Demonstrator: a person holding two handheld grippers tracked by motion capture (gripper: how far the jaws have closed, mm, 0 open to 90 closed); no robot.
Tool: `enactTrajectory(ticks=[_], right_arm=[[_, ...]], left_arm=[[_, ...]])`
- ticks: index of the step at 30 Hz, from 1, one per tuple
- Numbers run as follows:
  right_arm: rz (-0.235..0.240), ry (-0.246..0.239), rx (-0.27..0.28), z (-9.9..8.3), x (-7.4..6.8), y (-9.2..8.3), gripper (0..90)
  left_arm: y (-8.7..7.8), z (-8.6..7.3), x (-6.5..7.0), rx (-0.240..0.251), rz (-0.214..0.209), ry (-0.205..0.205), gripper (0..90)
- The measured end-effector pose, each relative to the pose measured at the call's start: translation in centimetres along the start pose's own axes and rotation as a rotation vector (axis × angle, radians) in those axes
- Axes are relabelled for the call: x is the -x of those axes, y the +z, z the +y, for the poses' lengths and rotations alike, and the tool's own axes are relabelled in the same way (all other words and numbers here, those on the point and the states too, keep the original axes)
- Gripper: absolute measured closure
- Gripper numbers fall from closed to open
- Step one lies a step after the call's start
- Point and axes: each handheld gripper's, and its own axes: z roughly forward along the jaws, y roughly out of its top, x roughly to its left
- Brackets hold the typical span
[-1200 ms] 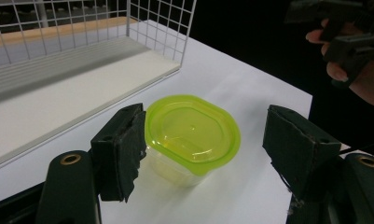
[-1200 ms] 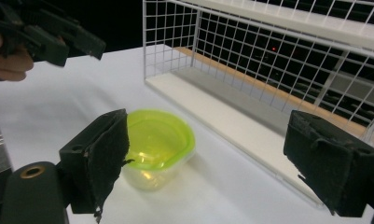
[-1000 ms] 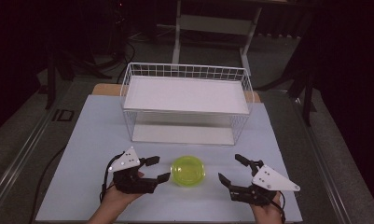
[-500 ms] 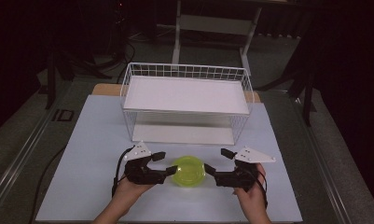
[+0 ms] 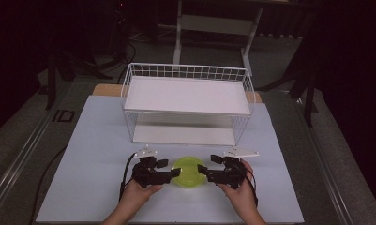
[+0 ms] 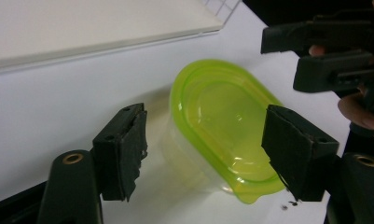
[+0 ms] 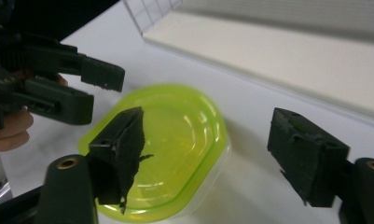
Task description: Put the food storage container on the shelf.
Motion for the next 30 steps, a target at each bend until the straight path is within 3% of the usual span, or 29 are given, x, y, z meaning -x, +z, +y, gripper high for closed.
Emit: enactTrajectory(ticks=[4,5,7,11,14,16,23,24,26,30], right_arm=[[-0.026,0.001,-0.032,-0.3,-0.1,0.5,29.3],[-0.023,0.005,-0.052,-0.5,-0.1,0.9,29.4],[-0.027,0.005,-0.057,-0.6,-0.1,1.0,29.4],[-0.019,0.035,-0.081,-1.2,0.1,1.5,34.2],[0.003,0.065,-0.076,-1.5,0.2,1.4,41.7],[0.0,0.056,-0.066,-1.5,0.0,1.0,47.3],[0.036,0.06,-0.063,-2.0,-0.8,0.7,53.1],[0.032,0.089,-0.056,-2.1,-1.0,0.4,58.3],[0.045,0.115,-0.043,-2.2,-0.9,0.0,63.4],[0.052,0.109,-0.023,-2.5,-1.1,-0.5,67.5]], left_arm=[[0.2,-0.3,-0.1,-0.015,-0.002,-0.022,36.3],[0.3,-0.4,-0.1,-0.026,-0.006,-0.026,41.5],[0.3,-0.5,-0.1,-0.03,0.001,-0.026,42.2],[0.5,-0.9,0.1,-0.048,0.003,-0.028,53.0],[0.3,-1.2,0.1,-0.038,-0.003,-0.034,57.5],[0.2,-1.2,0.2,-0.031,-0.013,-0.043,62.8],[0.2,-1.4,1.0,-0.07,-0.035,-0.069,67.2],[0.1,-1.6,1.2,-0.076,-0.029,-0.068,69.0],[0.0,-1.7,1.4,-0.073,-0.027,-0.075,70.6],[-0.2,-2.0,1.4,-0.068,-0.025,-0.091,74.0]])
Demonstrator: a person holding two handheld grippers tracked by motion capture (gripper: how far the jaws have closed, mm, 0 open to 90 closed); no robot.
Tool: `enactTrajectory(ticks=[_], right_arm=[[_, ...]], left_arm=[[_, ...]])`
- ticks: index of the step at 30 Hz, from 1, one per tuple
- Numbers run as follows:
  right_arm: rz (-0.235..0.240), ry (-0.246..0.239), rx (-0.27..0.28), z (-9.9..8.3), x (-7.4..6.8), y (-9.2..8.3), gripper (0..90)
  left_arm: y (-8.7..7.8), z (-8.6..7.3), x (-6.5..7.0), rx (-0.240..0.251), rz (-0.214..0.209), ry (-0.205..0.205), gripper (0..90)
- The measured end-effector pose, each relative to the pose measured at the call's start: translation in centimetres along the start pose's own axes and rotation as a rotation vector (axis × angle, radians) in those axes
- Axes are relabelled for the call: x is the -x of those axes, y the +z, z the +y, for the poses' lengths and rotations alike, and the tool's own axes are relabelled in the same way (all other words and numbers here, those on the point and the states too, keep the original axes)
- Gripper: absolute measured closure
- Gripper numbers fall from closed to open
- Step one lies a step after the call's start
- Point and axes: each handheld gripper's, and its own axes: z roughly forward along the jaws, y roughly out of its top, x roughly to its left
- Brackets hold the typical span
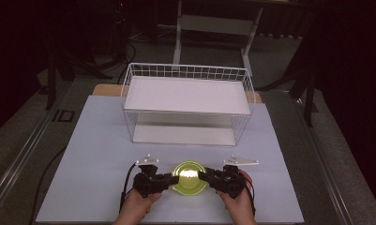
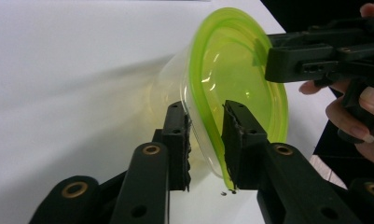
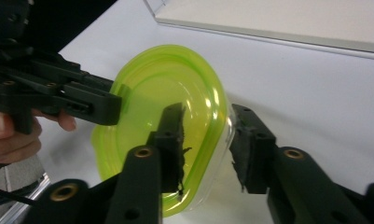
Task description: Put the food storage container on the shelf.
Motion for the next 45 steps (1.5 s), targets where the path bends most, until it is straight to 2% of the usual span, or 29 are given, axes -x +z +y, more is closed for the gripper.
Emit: enactTrajectory(ticks=[1,2,4,9,12,16,24,26,27,32,35,36,38,39,42,43,45], right_arm=[[0.0,0.0,0.0,0.0,0.0,0.0,76.4],[-0.029,-0.029,0.007,-0.3,-0.6,-0.2,79.4],[-0.038,-0.035,0.001,-0.3,-0.7,-0.1,79.4],[-0.043,-0.048,0.021,0.3,-1.3,-0.3,79.7],[-0.045,-0.06,0.035,1.0,-1.6,-0.7,79.7],[-0.03,-0.056,0.053,2.6,-2.0,-1.2,79.7],[-0.031,-0.076,0.082,4.9,-2.8,-2.0,79.7],[-0.032,-0.081,0.091,6.2,-3.2,-2.5,79.7],[-0.032,-0.081,0.091,6.2,-3.2,-2.5,79.7],[-0.028,-0.081,0.106,8.7,-3.7,-3.4,79.7],[-0.024,-0.09,0.123,10.1,-4.0,-4.0,79.8],[-0.028,-0.101,0.129,11.1,-4.3,-4.3,79.8],[-0.031,-0.104,0.133,11.4,-4.4,-4.4,79.7],[-0.035,-0.1,0.131,12.2,-4.4,-4.5,79.7],[-0.03,-0.088,0.136,12.9,-4.3,-4.5,79.7],[-0.017,-0.063,0.136,13.3,-4.1,-4.6,79.7],[-0.001,-0.042,0.135,13.8,-4.0,-4.7,79.7]], left_arm=[[-0.2,-0.1,0.0,0.015,0.003,-0.01,74.0],[-0.4,-0.1,0.1,0.021,0.018,-0.005,81.0],[-0.4,0.0,0.2,0.009,0.036,0.022,81.3],[-1.3,0.5,0.6,0.038,0.04,0.035,81.7],[-1.9,1.3,1.1,0.055,0.043,0.042,81.7],[-2.8,2.5,1.6,0.069,0.052,0.061,81.8],[-4.7,4.9,2.7,0.099,0.066,0.092,81.9],[-5.4,6.1,3.1,0.11,0.064,0.102,82.0],[-5.4,6.1,3.1,0.11,0.064,0.102,81.9],[-6.6,8.2,3.7,0.136,0.052,0.105,81.9],[-7.3,9.3,3.7,0.154,0.025,0.09,82.0],[-7.5,9.8,3.8,0.158,0.023,0.096,81.9],[-7.9,10.6,4.1,0.163,0.035,0.105,81.9],[-8.1,11.2,4.3,0.17,0.04,0.111,81.9],[-8.4,12.1,4.5,0.175,0.046,0.123,81.9],[-8.6,12.5,4.5,0.175,0.045,0.128,82.0],[-8.7,13.0,4.6,0.176,0.045,0.131,82.1]])
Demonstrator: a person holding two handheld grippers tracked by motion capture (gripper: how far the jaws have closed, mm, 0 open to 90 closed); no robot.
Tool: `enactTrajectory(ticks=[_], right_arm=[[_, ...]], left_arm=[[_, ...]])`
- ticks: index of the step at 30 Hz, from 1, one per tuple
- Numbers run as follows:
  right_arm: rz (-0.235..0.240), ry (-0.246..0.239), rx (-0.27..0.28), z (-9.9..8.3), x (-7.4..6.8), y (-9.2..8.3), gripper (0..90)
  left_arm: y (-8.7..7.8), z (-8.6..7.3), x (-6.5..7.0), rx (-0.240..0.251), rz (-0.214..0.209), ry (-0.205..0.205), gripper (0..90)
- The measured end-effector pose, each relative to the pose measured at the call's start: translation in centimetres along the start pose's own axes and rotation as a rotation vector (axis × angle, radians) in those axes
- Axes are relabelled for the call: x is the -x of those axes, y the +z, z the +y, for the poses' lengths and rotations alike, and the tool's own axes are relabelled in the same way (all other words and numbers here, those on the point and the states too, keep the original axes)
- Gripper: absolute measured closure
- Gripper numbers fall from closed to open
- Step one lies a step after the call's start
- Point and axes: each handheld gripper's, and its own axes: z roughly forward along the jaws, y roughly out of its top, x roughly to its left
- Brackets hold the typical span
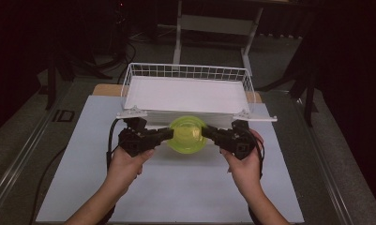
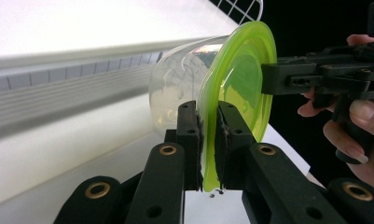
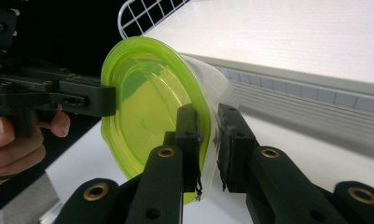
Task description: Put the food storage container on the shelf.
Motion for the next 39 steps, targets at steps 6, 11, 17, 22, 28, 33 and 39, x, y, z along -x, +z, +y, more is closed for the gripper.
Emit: enactTrajectory(ticks=[6,11,17,22,28,33,39], right_arm=[[-0.007,0.017,-0.004,1.4,0.4,0.3,79.7],[-0.025,0.013,-0.005,3.1,0.5,0.8,79.6],[-0.04,0.024,-0.006,5.5,0.9,1.5,79.4],[-0.049,0.033,0.005,7.4,1.3,2.0,79.3],[-0.065,0.062,-0.012,9.1,2.1,3.0,79.3],[-0.071,0.099,-0.018,9.9,2.7,3.4,79.3],[-0.074,0.143,-0.057,10.2,3.3,4.0,79.4]], left_arm=[[0.2,1.5,-0.3,-0.004,0.006,-0.001,82.2],[0.2,3.1,-1.0,0.001,0.006,-0.019,82.2],[0.4,5.6,-1.6,0.005,0.028,-0.022,82.2],[0.7,7.4,-2.4,0.008,0.026,-0.037,82.1],[1.5,9.3,-3.4,-0.012,0.034,-0.067,81.9],[1.9,10.2,-4.0,-0.032,0.035,-0.091,81.8],[2.7,10.1,-4.9,-0.052,0.016,-0.13,81.4]])
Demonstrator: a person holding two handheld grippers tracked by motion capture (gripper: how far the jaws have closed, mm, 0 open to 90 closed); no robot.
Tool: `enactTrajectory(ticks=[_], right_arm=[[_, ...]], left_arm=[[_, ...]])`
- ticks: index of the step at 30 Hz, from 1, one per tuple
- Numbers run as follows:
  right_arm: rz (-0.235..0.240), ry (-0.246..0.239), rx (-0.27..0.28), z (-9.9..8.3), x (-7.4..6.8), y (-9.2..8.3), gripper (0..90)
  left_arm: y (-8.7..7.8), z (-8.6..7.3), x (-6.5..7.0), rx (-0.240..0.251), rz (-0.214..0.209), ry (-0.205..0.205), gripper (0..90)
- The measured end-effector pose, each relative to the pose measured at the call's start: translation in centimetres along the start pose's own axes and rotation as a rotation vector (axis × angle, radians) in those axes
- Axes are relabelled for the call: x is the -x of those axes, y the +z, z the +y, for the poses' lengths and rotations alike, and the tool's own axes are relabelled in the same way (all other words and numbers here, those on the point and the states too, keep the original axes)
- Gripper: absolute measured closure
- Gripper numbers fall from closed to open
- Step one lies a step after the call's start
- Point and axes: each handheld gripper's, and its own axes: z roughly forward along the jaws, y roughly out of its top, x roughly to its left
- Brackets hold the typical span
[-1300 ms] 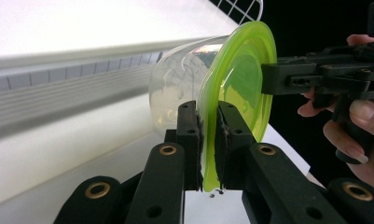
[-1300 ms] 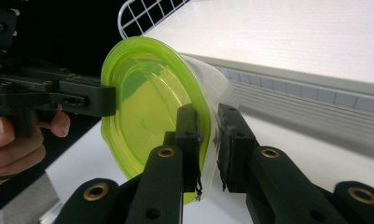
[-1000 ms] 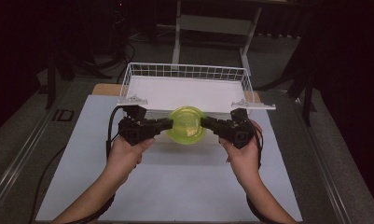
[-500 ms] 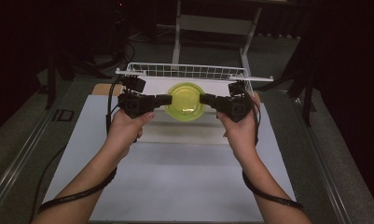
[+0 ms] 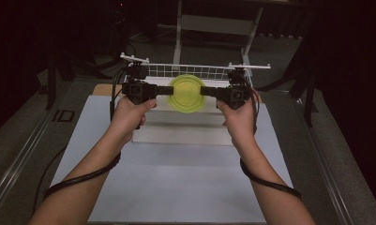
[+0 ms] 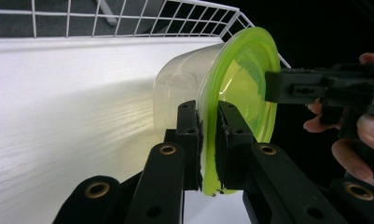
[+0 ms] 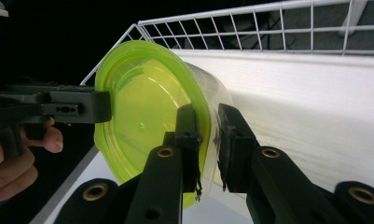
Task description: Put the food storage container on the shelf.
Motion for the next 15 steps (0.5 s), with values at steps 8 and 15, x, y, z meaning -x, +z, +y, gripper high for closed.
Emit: enactTrajectory(ticks=[8,15], right_arm=[[-0.013,0.008,-0.033,0.4,0.2,0.8,79.5],[-0.006,0.061,-0.063,1.3,1.2,1.3,79.4]], left_arm=[[0.4,-0.3,-0.4,0.0,0.038,0.016,77.6],[0.7,-0.5,-0.9,-0.002,0.035,0.002,77.6]])
